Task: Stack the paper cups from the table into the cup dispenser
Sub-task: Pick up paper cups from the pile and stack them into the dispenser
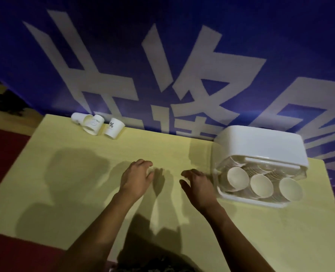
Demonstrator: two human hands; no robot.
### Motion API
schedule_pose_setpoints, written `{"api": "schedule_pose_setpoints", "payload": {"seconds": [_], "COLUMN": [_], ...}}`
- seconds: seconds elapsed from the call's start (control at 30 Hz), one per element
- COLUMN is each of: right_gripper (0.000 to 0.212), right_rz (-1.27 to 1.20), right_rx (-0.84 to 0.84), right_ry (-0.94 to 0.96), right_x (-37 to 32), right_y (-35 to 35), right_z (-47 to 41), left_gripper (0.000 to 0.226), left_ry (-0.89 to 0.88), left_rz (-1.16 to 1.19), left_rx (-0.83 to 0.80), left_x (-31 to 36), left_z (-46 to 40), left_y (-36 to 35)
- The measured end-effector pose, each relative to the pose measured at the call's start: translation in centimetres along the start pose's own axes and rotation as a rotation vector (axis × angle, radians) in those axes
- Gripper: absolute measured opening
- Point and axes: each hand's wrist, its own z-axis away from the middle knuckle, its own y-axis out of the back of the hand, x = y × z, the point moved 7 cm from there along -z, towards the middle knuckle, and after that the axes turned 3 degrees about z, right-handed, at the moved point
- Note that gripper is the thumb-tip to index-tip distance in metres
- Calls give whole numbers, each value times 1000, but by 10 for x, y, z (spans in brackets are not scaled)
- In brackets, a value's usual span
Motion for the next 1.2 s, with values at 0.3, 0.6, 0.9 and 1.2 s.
{"api": "schedule_pose_setpoints", "payload": {"seconds": [0.3,0.6,0.9,1.2], "right_gripper": [24,30,56,50], "right_rz": [25,87,53,-46], "right_rx": [-107,-205,-143,-55], "right_ry": [46,7,-138,-310], "right_x": [-117,-178,-192,-191], "right_y": [-74,-148,-190,-214], "right_z": [-86,-188,-277,-300], "left_gripper": [27,12,30,17], "left_ry": [209,543,964,958], "left_rz": [149,515,1026,1151], "left_rx": [156,202,264,269], "left_x": [-154,-275,-329,-335], "left_z": [-40,-98,-149,-181], "left_y": [73,77,48,38]}}
